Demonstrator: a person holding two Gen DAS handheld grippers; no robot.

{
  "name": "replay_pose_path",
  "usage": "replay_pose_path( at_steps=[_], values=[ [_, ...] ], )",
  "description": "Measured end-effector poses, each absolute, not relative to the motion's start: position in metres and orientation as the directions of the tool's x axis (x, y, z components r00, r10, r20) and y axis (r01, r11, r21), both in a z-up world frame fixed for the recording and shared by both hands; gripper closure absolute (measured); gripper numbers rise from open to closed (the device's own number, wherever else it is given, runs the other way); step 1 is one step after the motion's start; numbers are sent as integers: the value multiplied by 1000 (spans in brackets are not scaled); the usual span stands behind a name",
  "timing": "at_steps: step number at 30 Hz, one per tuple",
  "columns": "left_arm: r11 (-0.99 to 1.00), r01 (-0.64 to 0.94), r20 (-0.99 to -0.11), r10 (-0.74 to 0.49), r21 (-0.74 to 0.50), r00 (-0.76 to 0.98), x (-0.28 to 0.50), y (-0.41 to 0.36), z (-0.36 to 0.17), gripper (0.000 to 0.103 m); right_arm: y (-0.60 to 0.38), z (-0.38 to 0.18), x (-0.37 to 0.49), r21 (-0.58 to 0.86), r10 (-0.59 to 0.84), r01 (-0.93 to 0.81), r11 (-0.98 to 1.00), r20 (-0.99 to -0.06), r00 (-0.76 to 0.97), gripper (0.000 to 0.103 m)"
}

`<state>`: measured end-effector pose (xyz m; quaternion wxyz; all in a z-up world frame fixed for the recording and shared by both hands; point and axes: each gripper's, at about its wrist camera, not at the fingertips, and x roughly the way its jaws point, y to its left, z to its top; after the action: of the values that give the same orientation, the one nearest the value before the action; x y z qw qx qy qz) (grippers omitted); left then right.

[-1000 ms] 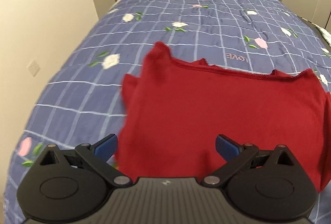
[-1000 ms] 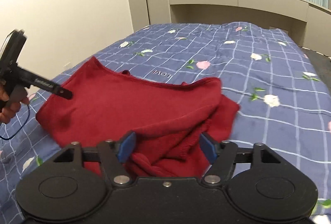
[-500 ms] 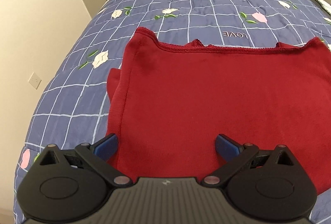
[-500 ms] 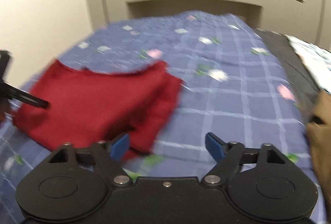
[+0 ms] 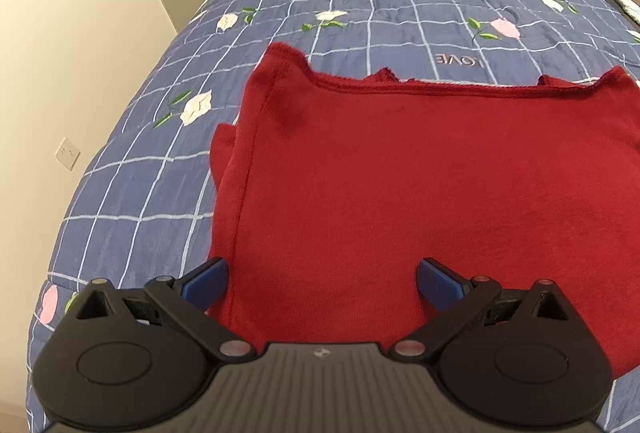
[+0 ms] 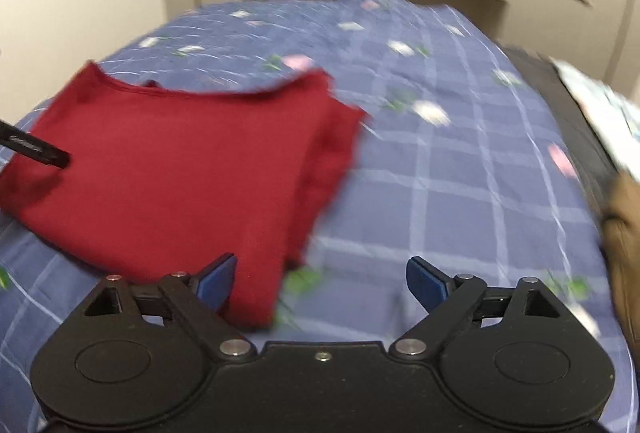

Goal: Fold small clothes

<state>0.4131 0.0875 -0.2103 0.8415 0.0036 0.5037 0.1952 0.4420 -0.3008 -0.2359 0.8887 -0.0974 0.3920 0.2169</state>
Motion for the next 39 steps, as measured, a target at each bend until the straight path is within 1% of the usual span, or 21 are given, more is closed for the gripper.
replay_pose_path(
  at_steps=[2, 4, 5, 6, 8, 10, 12, 14, 16, 21, 23, 26, 30, 35, 38, 39],
  values=[
    [924, -332, -850, 323, 189, 417, 411, 90, -212, 1, -314, -236, 438, 7, 307, -447, 895, -737, 603, 10],
    [922, -336, -849, 328, 192, 415, 411, 90, -211, 1, -316, -236, 434, -74, 230, -411, 909, -733, 641, 12],
    [921, -336, -850, 332, 198, 410, 412, 89, -211, 1, -319, -235, 434, -85, 215, -396, 915, -727, 652, 12],
    [919, -337, -850, 336, 203, 405, 412, 88, -210, 1, -323, -233, 434, -51, 228, -378, 924, -721, 655, 12],
    [918, -341, -848, 340, 204, 406, 414, 84, -207, 0, -338, -227, 433, 74, 290, -337, 939, -699, 654, 11],
    [919, -347, -840, 335, 190, 427, 413, 80, -201, 1, -343, -223, 430, 171, 350, -324, 930, -676, 648, 8],
    [929, -340, -835, 299, 144, 462, 413, 75, -196, 1, -342, -221, 427, 278, 438, -343, 897, -653, 618, 5],
    [938, -332, -832, 263, 101, 489, 415, 68, -193, 0, -335, -224, 423, 392, 533, -361, 846, -637, 557, 4],
    [944, -321, -830, 238, 76, 504, 419, 61, -192, 0, -321, -226, 415, 453, 585, -371, 811, -622, 521, 4],
    [952, -296, -837, 225, 80, 498, 433, 52, -194, 0, -289, -227, 391, 617, 734, -399, 679, -546, 404, 4],
    [956, -278, -843, 228, 97, 488, 436, 51, -198, 0, -276, -234, 386, 652, 758, -386, 652, -548, 355, 4],
    [955, -278, -850, 228, 101, 474, 439, 55, -206, 1, -264, -248, 387, 669, 742, -326, 668, -567, 359, 5],
    [958, -278, -854, 200, 68, 480, 439, 62, -214, 1, -263, -257, 393, 700, 679, -164, 695, -563, 471, 6],
    [968, -245, -850, 177, 59, 496, 440, 63, -216, 0, -260, -256, 395, 727, 542, 51, 685, -554, 632, 6],
    [974, -222, -853, 150, 42, 499, 443, 65, -216, 0, -264, -258, 390, 748, 435, 178, 639, -542, 719, 9],
    [975, -218, -854, 142, 34, 501, 444, 66, -216, 0, -265, -258, 388, 753, 403, 209, 624, -540, 739, 12]
  ],
)
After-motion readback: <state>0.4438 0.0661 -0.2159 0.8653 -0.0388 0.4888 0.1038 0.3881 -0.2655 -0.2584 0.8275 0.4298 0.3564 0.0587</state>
